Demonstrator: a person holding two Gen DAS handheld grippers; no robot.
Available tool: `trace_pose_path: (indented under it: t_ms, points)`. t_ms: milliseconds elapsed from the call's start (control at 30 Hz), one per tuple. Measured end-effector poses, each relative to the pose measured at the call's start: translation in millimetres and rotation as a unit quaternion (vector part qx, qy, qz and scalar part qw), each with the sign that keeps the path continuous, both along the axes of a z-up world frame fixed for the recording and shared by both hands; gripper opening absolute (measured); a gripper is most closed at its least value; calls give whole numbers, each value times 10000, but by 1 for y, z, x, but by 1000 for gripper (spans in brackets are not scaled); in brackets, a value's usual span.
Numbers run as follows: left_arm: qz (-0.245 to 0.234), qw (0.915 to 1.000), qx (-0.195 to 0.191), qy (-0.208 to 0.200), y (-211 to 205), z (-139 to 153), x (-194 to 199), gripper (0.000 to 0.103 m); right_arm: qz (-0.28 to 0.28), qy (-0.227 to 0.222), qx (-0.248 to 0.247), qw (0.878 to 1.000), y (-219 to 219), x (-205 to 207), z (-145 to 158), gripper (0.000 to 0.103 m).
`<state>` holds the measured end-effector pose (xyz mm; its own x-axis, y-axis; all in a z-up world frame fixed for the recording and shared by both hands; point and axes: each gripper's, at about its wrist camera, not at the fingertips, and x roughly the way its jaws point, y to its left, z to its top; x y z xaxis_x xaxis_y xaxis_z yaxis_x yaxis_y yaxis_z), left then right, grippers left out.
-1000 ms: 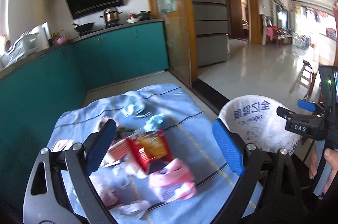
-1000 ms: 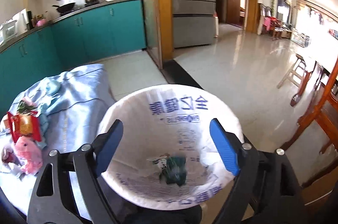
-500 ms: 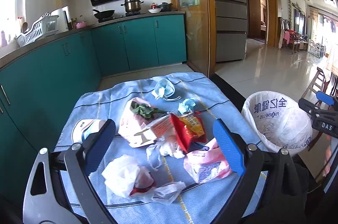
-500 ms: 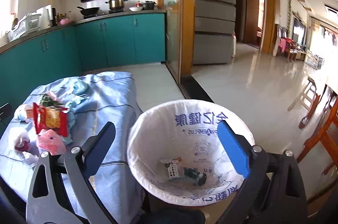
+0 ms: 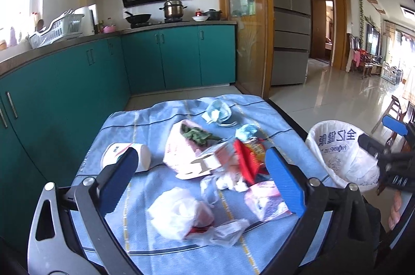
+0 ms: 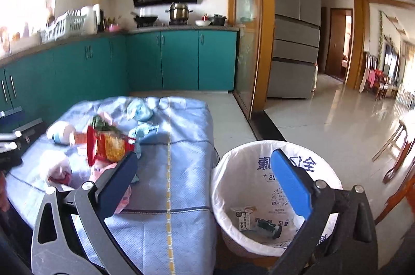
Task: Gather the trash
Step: 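Move both open tools back over the trash on the table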
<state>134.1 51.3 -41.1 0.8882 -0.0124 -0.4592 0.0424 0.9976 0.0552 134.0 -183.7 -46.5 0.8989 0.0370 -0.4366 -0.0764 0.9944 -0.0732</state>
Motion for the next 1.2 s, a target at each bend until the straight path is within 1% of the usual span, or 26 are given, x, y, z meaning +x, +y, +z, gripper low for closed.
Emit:
trace_pose_path:
  t_ms: [67, 133, 200, 267, 433, 567, 667, 733, 767, 800, 867, 1000, 1067, 1200]
  points:
    - [81, 10000, -26, 20, 8, -1, -1, 98, 53, -226, -229, 9995, 15, -7, -3, 100]
    - [195, 9998, -49, 69, 19, -3, -1, 98, 191, -287, -332, 9989, 28, -10, -4, 100]
    - [281, 9995, -110, 106, 28, -5, -2, 98, 553, -152, -207, 9981, 38, -9, -3, 100]
    - [352, 9991, -217, 135, 39, -7, -3, 98, 762, -99, -56, 9970, 43, -9, -1, 100]
    - [442, 9984, -331, 153, 58, -12, -7, 99, 935, 150, 134, 9954, 59, -3, -1, 100]
    - [463, 9980, -383, 171, 66, -14, -8, 99, 966, 211, -21, 9951, 76, -4, -2, 100]
    - [439, 9981, -374, 223, 70, -18, -8, 99, 848, 384, -282, 9953, 87, 3, -8, 100]
    - [483, 9979, -338, 270, 74, -21, -7, 99, 697, 630, -501, 9943, 95, 13, -16, 100]
    - [511, 9977, -319, 308, 75, -23, -6, 99, 670, 724, -528, 9937, 96, 16, -20, 100]
    - [550, 9973, -307, 371, 78, -25, -5, 99, 662, 828, -521, 9930, 96, 20, -23, 100]
    - [561, 9968, -344, 460, 83, -29, -4, 99, 745, 987, -354, 9917, 95, 23, -27, 100]
    - [361, 9959, -550, 628, 87, -37, -3, 99, 977, 1165, -80, 9883, 96, 25, -32, 100]
    - [346, 9954, -556, 700, 88, -41, -1, 99, 985, 1254, -122, 9871, 101, 29, -36, 100]
    - [288, 9950, -449, 840, 85, -48, 0, 99, 1010, 1481, -224, 9835, 108, 36, -50, 100]
